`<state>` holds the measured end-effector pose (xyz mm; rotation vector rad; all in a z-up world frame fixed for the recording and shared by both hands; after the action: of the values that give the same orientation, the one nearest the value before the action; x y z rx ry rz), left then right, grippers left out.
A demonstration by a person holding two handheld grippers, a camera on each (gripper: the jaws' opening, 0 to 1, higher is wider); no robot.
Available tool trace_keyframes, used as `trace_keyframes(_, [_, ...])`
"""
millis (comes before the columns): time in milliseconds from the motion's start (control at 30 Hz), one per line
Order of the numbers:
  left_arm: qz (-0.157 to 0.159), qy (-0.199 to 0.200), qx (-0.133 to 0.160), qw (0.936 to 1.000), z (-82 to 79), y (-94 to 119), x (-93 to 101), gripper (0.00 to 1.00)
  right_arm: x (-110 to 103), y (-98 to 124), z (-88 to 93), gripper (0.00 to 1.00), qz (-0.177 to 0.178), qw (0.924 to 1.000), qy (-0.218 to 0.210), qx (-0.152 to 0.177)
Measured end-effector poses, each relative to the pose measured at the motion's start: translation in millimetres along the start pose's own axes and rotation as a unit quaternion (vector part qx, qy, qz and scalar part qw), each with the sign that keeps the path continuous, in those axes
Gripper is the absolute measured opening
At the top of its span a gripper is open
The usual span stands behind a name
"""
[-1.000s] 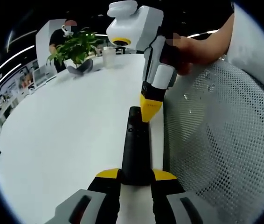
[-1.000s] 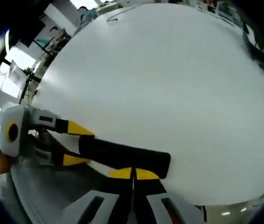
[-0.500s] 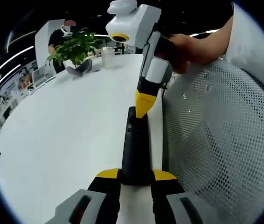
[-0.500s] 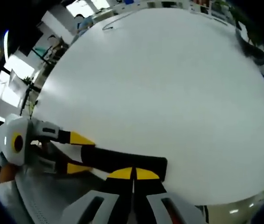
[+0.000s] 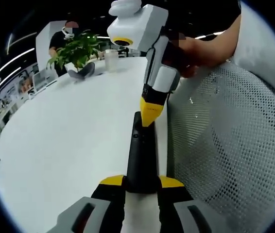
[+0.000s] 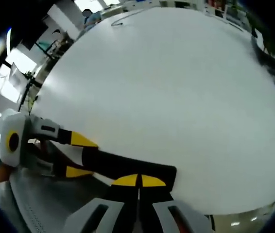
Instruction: Press the specified remote control buttons in sequence, fully releasing each button before pressing the next.
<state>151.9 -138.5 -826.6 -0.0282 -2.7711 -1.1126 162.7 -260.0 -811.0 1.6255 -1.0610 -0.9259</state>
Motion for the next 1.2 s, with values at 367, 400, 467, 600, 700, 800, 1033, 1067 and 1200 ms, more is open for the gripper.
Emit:
trace_keyframes(367, [0.0,-0.004,-0.006,1.0,-1.0,0,0.0,0.24,4,-1,-3.8,0.0,-0.016,0.9995,-0.007,-0.025])
trace_keyframes(400, [0.0,-0.004,-0.007,1.0,-1.1,0,-0.1,0.24,4,-1,-4.6,0.0,-0.02,0.9992,-0.009,-0.033])
trace_keyframes(467, [0.0,-0.005,-0.008,0.9999,-1.3,0,0.1,0.24,4,0,-5.8,0.0,-0.028,0.9979,-0.023,-0.054])
trace_keyframes(600, [0.002,-0.006,-0.008,1.0,-1.4,-1,0.2,0.23,-1,2,-15.3,0.0,-0.048,0.9968,-0.045,-0.044])
trace_keyframes(700, [0.003,-0.008,-0.01,0.9999,-1.6,-1,0.4,0.23,-4,2,-24.0,0.0,-0.048,0.997,-0.041,-0.046])
trace_keyframes(800, [0.004,-0.008,-0.011,0.9999,-1.7,-1,0.4,0.23,-8,-1,-28.6,0.0,-0.055,0.9958,-0.037,-0.062])
trace_keyframes(1033, [0.004,-0.008,-0.012,0.9999,-1.6,-1,0.9,0.23,-10,-5,-24.7,0.0,-0.056,0.9939,-0.033,-0.089])
trace_keyframes(1067, [0.004,-0.008,-0.012,0.9999,-1.8,-1,0.8,0.23,-11,-6,-24.9,0.0,-0.057,0.9938,-0.032,-0.09])
trace_keyframes(1200, [0.005,-0.005,-0.013,0.9999,-2.0,-1,0.8,0.23,-12,-7,-25.3,0.0,-0.056,0.9933,-0.026,-0.098])
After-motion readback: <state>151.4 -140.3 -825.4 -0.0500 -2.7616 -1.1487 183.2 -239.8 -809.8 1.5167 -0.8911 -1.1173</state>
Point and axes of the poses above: the point that each gripper's makers call its tool centre point, and the gripper's own axes: y roughly backward along the fingers, x roughly to its right, z roughly out of its underside, the point moved 5 cm from there along y, roughly backward along the fingers, and after that the axes turned 11 degrees about z, right-handed, at the moved point
